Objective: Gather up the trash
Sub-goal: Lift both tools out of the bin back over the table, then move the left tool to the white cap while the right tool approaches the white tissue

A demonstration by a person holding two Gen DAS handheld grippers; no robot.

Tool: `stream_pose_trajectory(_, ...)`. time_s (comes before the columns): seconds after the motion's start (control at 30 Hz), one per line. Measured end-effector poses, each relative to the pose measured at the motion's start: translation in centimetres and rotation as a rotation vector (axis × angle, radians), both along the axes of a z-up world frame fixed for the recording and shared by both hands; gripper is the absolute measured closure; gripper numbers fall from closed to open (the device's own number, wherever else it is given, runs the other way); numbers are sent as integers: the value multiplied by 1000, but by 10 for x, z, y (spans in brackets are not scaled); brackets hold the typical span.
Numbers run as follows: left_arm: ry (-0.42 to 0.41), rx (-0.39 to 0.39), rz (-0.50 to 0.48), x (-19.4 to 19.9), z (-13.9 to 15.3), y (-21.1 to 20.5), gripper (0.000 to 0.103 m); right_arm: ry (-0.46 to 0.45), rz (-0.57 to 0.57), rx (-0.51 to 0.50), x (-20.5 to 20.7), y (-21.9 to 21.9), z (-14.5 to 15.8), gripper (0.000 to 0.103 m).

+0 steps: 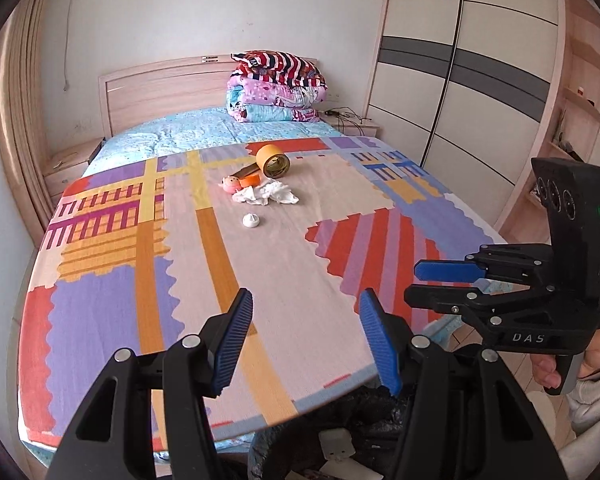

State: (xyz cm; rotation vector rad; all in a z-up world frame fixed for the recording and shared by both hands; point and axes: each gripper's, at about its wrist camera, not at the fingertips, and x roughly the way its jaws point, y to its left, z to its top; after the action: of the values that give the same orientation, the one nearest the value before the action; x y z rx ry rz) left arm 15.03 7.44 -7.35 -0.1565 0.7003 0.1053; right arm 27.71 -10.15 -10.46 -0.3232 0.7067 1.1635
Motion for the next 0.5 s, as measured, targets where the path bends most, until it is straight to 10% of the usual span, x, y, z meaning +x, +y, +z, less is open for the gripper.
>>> stream_pose_trajectory(0.5,38,-45,36,74,-31,56,50,-70,-55,-37,55,57,-3,64)
